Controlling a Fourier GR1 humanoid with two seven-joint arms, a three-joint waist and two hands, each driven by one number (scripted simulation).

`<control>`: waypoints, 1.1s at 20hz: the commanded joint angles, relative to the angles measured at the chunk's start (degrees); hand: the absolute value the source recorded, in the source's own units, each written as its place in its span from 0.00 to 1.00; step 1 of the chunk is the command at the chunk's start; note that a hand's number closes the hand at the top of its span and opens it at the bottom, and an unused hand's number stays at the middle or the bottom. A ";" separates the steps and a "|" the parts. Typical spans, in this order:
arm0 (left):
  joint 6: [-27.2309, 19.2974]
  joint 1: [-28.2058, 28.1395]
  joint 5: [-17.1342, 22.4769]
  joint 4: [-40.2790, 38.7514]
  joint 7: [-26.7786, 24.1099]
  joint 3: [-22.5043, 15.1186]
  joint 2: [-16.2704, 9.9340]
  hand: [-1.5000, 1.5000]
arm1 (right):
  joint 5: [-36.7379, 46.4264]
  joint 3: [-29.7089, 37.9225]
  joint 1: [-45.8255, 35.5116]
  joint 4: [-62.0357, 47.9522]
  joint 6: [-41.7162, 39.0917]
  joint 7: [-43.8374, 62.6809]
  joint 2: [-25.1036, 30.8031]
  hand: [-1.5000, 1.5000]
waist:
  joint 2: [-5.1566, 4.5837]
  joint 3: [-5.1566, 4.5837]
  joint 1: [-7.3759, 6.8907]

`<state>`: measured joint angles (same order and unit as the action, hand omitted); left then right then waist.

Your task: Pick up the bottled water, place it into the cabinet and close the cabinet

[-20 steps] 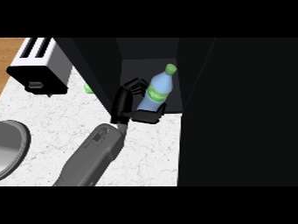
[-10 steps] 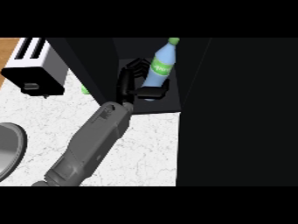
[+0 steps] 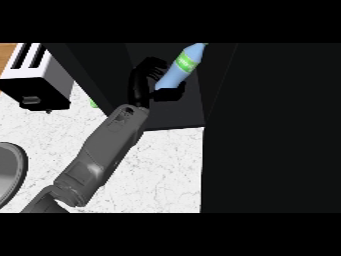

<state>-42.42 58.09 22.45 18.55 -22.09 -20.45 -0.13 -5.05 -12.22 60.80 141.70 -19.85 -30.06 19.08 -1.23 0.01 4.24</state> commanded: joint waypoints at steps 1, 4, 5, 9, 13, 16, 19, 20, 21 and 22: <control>-2.18 5.25 -1.83 -6.99 2.14 0.22 -1.30 0.00 | -4.55 -0.31 1.43 5.06 -0.44 2.26 0.11 0.00 | -0.31 -0.06 0.38; -5.81 4.75 -2.51 -8.81 -0.62 0.68 -0.18 0.00 | -5.15 1.15 2.22 3.45 -1.18 0.70 -0.02 0.00 | -0.02 -0.05 0.10; -7.85 6.66 -2.62 -9.37 -0.91 0.97 -0.32 0.00 | -5.53 1.05 0.61 3.04 -1.86 0.39 0.35 0.00 | -0.64 -0.05 0.88; -0.66 6.52 -1.43 -7.73 -5.31 2.81 -1.35 0.00 | -5.70 2.68 1.82 2.63 -2.70 -0.94 0.47 0.00 | -0.38 -0.10 0.58; 3.22 6.64 4.79 0.56 -13.32 9.95 -1.90 1.00 | -3.22 -0.12 0.93 2.85 -2.52 0.24 -0.23 0.00 | -0.54 -0.30 -0.53; 10.44 6.21 6.58 2.34 -16.47 11.65 -0.49 1.00 | -2.35 -0.62 3.16 4.55 -3.61 -0.97 0.15 0.00 | 0.00 -0.24 -0.04; 17.44 5.05 8.03 2.03 -17.59 11.25 0.10 1.00 | -3.80 0.26 1.10 3.82 -2.63 1.34 -0.07 0.00 | -0.05 -0.14 -0.77; 16.06 4.37 9.42 3.70 -16.96 9.19 0.11 1.00 | -2.69 -1.59 1.64 2.48 -3.60 -0.32 -0.58 0.00 | 0.55 -0.08 -0.25; 17.43 5.39 8.74 2.11 -17.49 10.46 0.11 1.00 | -3.08 -1.90 -0.47 3.65 -1.61 2.35 -1.72 0.00 | 0.33 -0.09 -1.42; 18.08 4.07 9.10 4.46 -15.75 8.56 0.11 1.00 | -3.97 -0.26 1.76 4.49 -2.49 1.69 -0.79 0.00 | 0.93 -0.06 -1.82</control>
<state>-28.20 62.95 30.07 20.94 -38.05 -10.78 -0.18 -5.88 -13.05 61.29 141.14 -22.68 -31.18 18.20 -0.95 -0.12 3.40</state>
